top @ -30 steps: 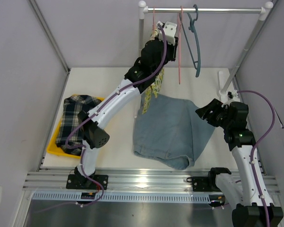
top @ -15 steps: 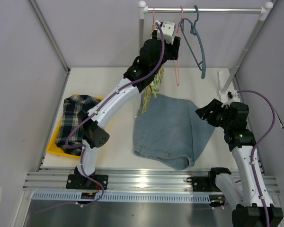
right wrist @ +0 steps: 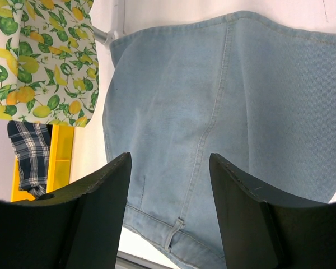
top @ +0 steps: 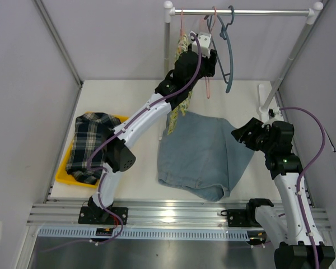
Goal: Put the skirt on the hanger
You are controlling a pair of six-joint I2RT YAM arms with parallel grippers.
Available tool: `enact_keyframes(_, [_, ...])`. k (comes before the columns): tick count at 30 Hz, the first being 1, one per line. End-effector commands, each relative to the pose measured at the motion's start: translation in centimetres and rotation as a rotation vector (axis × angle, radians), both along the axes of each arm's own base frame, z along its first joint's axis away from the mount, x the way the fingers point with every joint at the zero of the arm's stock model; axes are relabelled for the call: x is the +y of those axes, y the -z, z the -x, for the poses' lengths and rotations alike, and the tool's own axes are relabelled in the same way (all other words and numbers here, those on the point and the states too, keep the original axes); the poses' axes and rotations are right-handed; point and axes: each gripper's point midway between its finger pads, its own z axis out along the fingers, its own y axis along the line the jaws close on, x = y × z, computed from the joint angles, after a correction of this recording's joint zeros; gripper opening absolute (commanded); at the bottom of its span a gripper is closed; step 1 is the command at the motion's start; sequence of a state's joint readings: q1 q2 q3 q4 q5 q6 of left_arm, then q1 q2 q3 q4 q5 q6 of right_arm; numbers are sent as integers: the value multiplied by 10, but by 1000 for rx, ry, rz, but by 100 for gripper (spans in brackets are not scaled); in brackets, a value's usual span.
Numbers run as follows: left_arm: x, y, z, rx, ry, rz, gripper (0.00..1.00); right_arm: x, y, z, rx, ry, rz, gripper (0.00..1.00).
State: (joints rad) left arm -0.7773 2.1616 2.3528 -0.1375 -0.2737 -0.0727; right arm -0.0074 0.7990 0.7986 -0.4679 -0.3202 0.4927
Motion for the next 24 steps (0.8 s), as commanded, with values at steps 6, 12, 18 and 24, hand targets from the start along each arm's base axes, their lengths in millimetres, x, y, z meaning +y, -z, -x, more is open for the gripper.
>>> enact_keyframes(6, [8,-39,4,-51,-19,91,46,1,3,2,-9,-22,24,63])
enact_keyframes(12, [22,-51,7,-88,-68,51,26,2,7,1,-5,-22,17,61])
enact_keyframes(18, [29,-67,13,-123,-85,44,5,1,5,0,-12,-21,19,59])
enact_keyframes(24, [41,-97,22,-205,-124,27,0,2,6,-1,-14,-27,23,57])
